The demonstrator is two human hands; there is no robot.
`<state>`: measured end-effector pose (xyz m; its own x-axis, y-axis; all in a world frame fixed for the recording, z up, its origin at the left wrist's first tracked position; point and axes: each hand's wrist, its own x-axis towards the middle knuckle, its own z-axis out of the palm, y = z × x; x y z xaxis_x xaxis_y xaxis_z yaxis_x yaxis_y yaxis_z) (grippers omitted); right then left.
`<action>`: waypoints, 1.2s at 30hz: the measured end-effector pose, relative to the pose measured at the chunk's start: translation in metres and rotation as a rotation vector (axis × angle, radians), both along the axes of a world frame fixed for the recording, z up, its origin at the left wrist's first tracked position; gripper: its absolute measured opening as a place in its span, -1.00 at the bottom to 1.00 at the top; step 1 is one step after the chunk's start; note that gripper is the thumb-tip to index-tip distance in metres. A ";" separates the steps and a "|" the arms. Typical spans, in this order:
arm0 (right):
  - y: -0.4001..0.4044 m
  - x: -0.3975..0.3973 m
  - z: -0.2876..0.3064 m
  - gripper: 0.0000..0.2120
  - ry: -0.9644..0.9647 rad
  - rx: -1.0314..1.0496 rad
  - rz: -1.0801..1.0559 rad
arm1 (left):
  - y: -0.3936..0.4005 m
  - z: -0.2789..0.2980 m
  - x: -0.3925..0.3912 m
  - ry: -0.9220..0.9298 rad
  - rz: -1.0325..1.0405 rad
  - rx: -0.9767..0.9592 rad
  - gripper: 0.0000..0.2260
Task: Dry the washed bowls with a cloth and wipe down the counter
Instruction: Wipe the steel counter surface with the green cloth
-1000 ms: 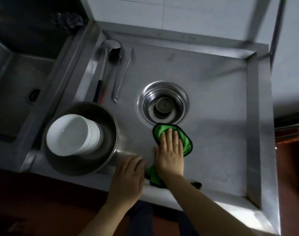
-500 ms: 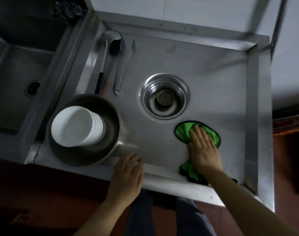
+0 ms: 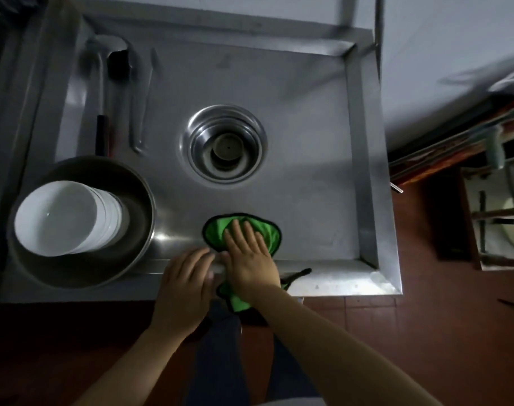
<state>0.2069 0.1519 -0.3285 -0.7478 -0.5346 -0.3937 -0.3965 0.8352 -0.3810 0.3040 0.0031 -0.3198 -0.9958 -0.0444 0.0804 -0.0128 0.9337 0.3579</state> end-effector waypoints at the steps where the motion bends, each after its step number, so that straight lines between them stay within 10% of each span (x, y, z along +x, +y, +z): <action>1: 0.005 0.005 0.001 -0.45 0.006 -0.023 0.046 | 0.001 0.002 -0.003 0.004 -0.019 -0.009 -0.61; 16: 0.261 -0.030 0.007 -0.57 0.297 -0.042 0.053 | 0.123 -0.002 -0.079 0.093 -0.236 0.061 -0.70; 36: 0.163 -0.180 -0.029 -0.42 0.255 0.100 -0.159 | 0.141 -0.050 -0.215 0.117 -0.145 -0.051 -0.67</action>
